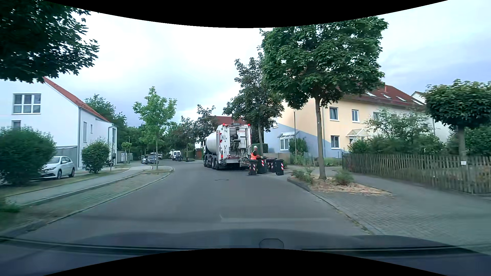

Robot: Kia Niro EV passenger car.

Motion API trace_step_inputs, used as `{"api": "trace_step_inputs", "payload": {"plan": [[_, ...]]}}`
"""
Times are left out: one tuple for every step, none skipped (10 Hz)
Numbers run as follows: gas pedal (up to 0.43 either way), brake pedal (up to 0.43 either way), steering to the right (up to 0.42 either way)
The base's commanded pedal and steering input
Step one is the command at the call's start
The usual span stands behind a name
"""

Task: Follow the waypoints while adhering to traffic rules and regulations

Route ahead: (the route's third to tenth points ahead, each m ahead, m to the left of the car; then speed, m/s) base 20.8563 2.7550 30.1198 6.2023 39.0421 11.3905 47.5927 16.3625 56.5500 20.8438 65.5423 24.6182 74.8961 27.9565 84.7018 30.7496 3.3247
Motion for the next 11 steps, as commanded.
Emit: {"api": "trace_step_inputs", "payload": {"plan": [[0.098,0.000,-0.181],[0.098,0.000,-0.182],[0.110,0.000,-0.182],[0.110,0.000,-0.182],[0.110,0.000,-0.181],[0.110,0.000,-0.180],[0.118,0.000,-0.177],[0.118,0.000,-0.172],[0.118,0.000,-0.162],[0.118,0.000,-0.152],[0.130,0.000,-0.145]]}}
